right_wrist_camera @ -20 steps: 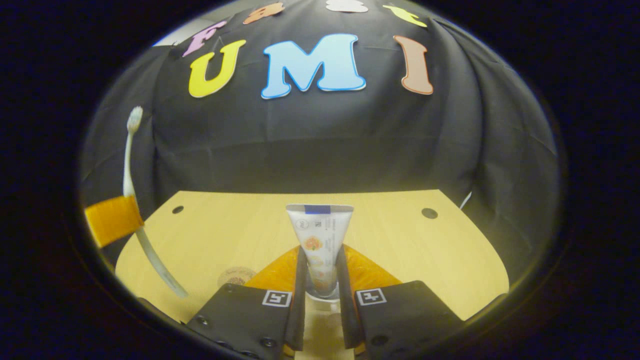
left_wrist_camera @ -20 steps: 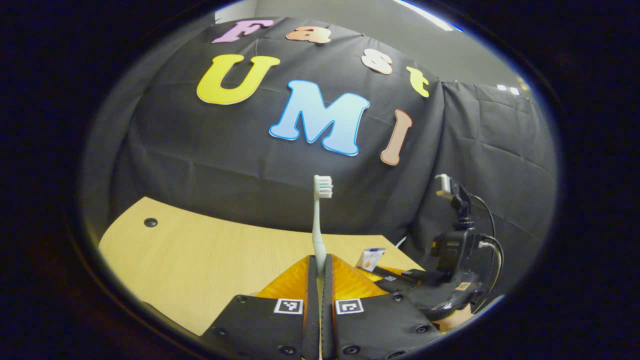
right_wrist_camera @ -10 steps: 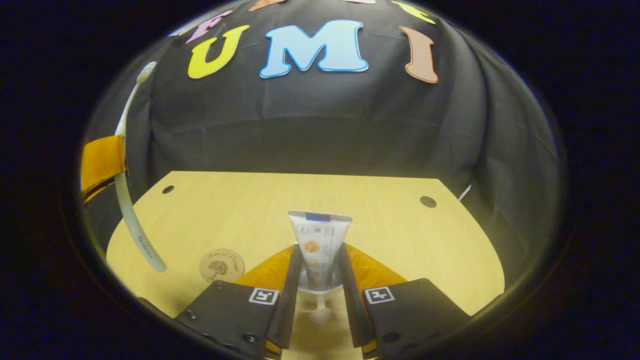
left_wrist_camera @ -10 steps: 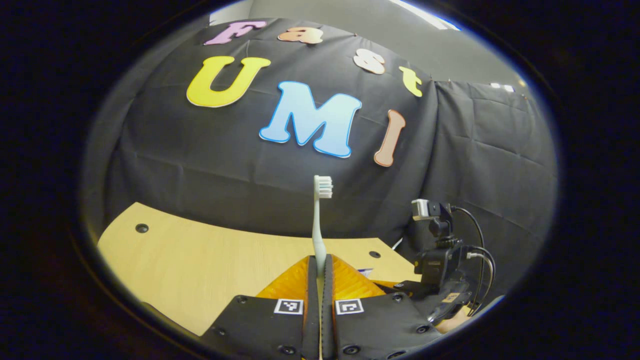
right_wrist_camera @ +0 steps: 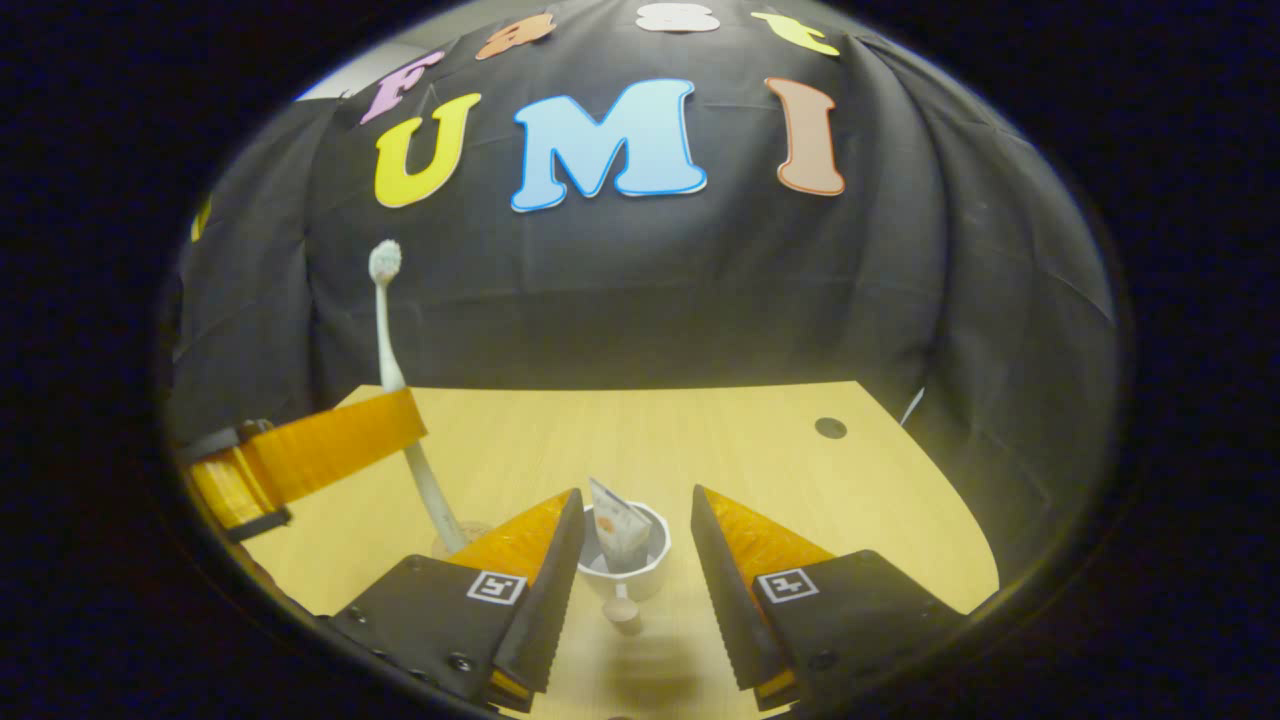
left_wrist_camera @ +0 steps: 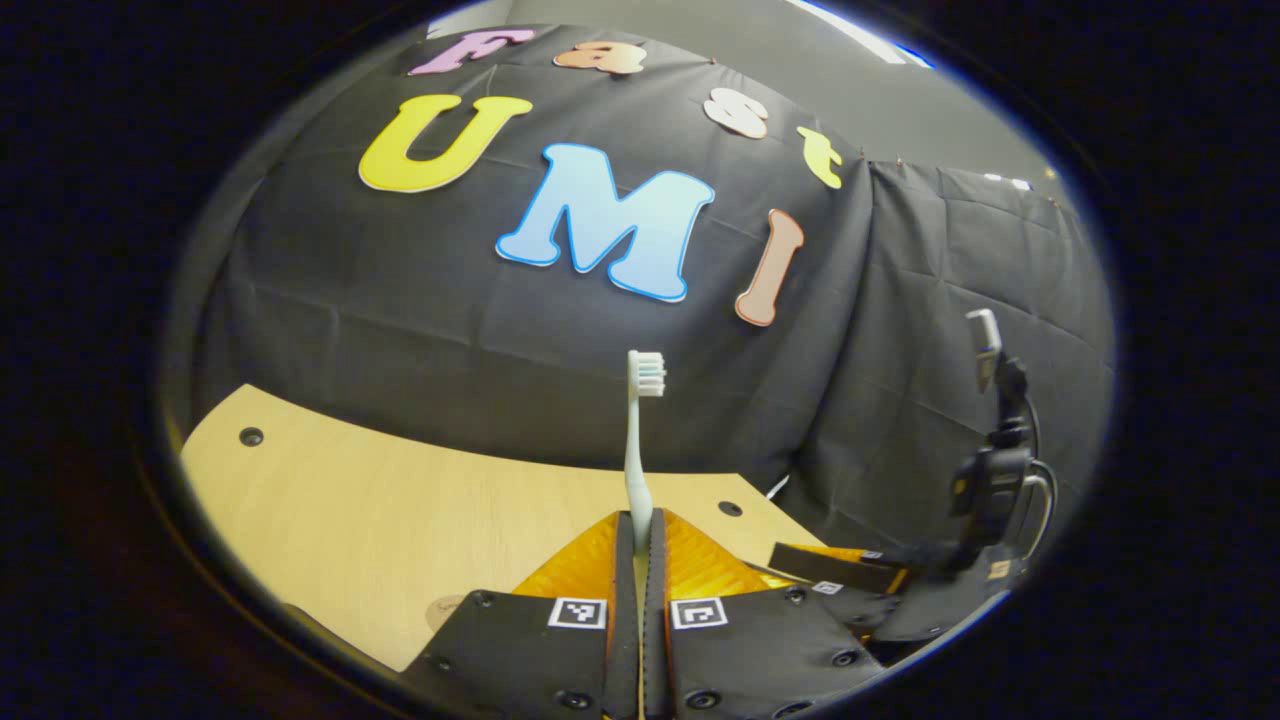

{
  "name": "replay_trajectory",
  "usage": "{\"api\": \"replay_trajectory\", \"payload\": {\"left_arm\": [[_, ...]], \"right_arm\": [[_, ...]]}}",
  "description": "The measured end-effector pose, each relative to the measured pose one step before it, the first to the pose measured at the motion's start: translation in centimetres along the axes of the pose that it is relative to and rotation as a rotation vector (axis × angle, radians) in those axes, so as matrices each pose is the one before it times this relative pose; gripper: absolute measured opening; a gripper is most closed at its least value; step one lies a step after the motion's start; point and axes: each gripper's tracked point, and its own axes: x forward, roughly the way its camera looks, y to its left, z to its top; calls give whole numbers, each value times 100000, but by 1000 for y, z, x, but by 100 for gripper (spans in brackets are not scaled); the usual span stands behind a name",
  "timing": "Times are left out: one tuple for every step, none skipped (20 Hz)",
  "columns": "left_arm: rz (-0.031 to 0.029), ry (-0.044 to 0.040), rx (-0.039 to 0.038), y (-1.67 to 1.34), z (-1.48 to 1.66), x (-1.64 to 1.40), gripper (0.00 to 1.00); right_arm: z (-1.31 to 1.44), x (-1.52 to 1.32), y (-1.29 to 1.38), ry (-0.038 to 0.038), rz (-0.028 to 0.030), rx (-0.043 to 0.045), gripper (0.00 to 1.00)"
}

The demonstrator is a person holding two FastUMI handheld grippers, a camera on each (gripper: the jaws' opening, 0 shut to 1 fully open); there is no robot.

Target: Put the toothbrush and toothpaste on the desktop into the cup, then pick up the cup and place it on the coaster on the desktop.

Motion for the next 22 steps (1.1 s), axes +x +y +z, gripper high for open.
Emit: {"api": "replay_trajectory", "payload": {"left_arm": [[-1122, -261, -81, -63, -157, 614, 9], [-1287, 42, -164, -294, -110, 654, 9], [-1140, 31, 58, -160, -261, 550, 9], [-1159, 229, 13, -97, -253, 747, 9], [-1210, 322, -218, -157, -320, 695, 9], [-1361, -12, -313, -61, -286, 627, 9], [-904, 115, -47, 56, -335, 605, 9], [-778, 550, 238, 83, -437, 582, 9], [-119, 343, 343, 268, -535, 516, 9], [-528, 690, 254, 22, -514, 651, 9], [-223, 532, 564, 142, -375, 535, 9], [-244, 383, 470, 73, -622, 372, 9], [-283, 450, 162, 16, -430, 339, 9], [-566, 608, -18, -146, -435, 358, 9], [249, 916, 513, 108, -577, 290, 9], [-101, 416, 703, 31, -531, 184, 8], [383, 586, 745, 159, -569, 129, 10], [107, 666, 634, 158, -482, 183, 10], [419, 595, 540, 196, -447, 159, 10], [242, 139, 162, 252, -303, 136, 7], [115, 254, 73, -3, -405, 28, 11], [96, 704, 50, 232, -378, 75, 8]], "right_arm": [[519, -1027, -336, -1590, -613, 1426, 70], [317, -874, -412, -1108, -793, 1046, 71], [234, -916, -559, -1075, -1318, 615, 71], [134, -854, -607, -863, -1303, 300, 71], [-122, -876, -490, -137, -1320, 106, 71], [-197, -810, -489, 201, -1313, 288, 72], [-371, -806, -377, 475, -1012, 560, 70], [-373, -714, -316, 559, -919, 668, 71], [-556, -580, -369, 934, -1166, 680, 71], [-549, -488, -190, 1227, -669, 549, 72], [-483, -496, -230, 1119, -733, 696, 78], [-335, -323, -174, 747, -337, 708, 79], [-413, -234, -58, 954, -337, 715, 78], [-320, -174, -24, 1057, -198, 617, 77], [-486, -89, -71, 1090, -123, 633, 78], [-265, -47, 39, 830, 211, 636, 77], [-351, -40, 112, 954, 415, 499, 77], [-222, 90, 150, 815, 620, 295, 77], [-239, 97, 57, 587, 277, 72, 78], [-33, 65, 100, 316, 188, -121, 77], [-61, 62, 116, 129, 298, 6, 77], [173, -6, 134, -89, 539, 182, 78]]}}
